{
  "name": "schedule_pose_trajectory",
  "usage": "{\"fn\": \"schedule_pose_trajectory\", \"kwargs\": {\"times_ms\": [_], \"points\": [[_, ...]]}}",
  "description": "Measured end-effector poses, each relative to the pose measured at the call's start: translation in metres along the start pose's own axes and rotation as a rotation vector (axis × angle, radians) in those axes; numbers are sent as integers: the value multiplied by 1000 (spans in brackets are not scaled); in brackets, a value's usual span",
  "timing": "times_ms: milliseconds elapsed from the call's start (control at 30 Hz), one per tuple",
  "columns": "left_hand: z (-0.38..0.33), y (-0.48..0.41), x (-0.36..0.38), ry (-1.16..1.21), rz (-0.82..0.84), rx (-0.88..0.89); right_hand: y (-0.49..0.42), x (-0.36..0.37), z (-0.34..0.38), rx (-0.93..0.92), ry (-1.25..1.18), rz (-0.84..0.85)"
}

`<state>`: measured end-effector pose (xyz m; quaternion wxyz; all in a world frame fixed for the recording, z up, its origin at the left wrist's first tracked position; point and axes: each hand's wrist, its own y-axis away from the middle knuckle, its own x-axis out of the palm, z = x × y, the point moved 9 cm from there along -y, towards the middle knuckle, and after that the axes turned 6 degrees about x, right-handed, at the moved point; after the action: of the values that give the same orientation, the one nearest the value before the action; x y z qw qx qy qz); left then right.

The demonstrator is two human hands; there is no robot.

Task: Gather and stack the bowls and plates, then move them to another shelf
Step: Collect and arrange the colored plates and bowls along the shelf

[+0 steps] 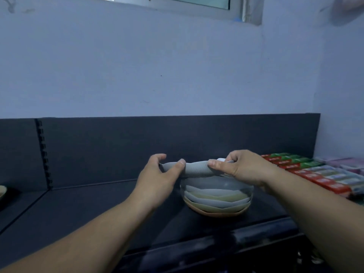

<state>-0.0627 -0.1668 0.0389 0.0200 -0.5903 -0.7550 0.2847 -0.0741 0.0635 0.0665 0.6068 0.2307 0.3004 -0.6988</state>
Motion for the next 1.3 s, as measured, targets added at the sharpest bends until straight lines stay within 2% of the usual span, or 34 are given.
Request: {"fn": "schedule_pose_trajectory", "kwargs": {"times_ms": [333,600,867,1100,1300], "points": [[9,8,52,-27,68,-68,-8,-6,-52,33,41,69],[12,14,56,-40,52,-69,-13,0,-61,24,71,106],[14,17,64,-68,104,-85,-15,3,-76,73,96,137],[20,15,67,-15,103,-127,-19,3,-84,95,-2,168],[31,12,67,70,83,-172,-22,2,-91,116,-83,127]]}}
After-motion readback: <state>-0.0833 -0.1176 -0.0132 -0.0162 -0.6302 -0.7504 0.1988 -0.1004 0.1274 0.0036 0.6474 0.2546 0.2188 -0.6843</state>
